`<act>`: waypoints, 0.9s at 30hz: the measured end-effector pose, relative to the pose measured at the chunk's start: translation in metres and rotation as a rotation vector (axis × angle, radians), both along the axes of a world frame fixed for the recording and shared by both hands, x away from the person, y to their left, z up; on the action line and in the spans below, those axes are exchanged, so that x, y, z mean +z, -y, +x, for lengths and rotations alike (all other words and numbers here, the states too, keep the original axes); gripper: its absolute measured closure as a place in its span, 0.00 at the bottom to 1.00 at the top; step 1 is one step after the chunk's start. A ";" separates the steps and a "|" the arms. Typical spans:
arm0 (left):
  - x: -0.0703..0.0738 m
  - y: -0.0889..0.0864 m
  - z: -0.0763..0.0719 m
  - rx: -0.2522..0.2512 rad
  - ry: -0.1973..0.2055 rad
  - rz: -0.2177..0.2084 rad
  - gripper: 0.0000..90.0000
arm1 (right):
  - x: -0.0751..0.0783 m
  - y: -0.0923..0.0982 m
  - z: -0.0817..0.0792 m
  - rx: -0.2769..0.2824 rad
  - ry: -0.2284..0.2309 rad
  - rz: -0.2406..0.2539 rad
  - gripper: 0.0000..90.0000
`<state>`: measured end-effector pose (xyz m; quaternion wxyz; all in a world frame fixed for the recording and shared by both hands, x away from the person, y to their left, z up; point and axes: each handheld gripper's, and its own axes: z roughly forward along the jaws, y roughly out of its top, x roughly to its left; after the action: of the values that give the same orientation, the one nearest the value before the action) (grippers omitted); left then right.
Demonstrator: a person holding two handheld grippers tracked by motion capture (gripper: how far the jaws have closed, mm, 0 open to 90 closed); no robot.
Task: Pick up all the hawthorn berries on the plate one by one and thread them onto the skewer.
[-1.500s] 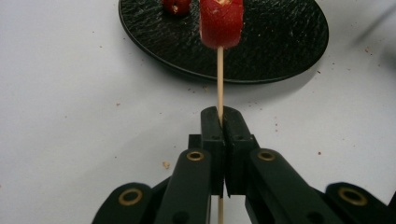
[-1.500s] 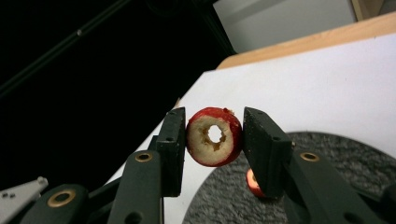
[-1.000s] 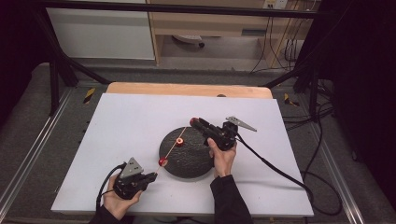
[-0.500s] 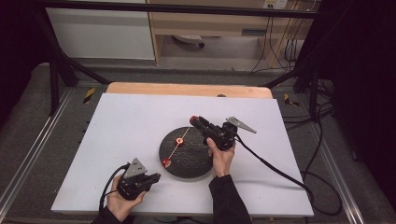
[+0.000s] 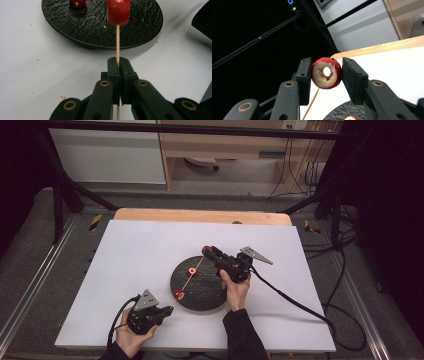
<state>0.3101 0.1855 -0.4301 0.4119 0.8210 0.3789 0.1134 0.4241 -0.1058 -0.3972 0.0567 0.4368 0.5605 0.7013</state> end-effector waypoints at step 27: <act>-0.002 0.012 -0.001 0.046 -0.047 -0.072 0.98 | -0.012 -0.009 -0.005 0.019 -0.014 -0.012 0.68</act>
<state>0.3089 0.1733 -0.4325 0.4295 0.7991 0.4109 0.0898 0.4187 -0.0969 -0.4096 0.0486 0.4361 0.5692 0.6953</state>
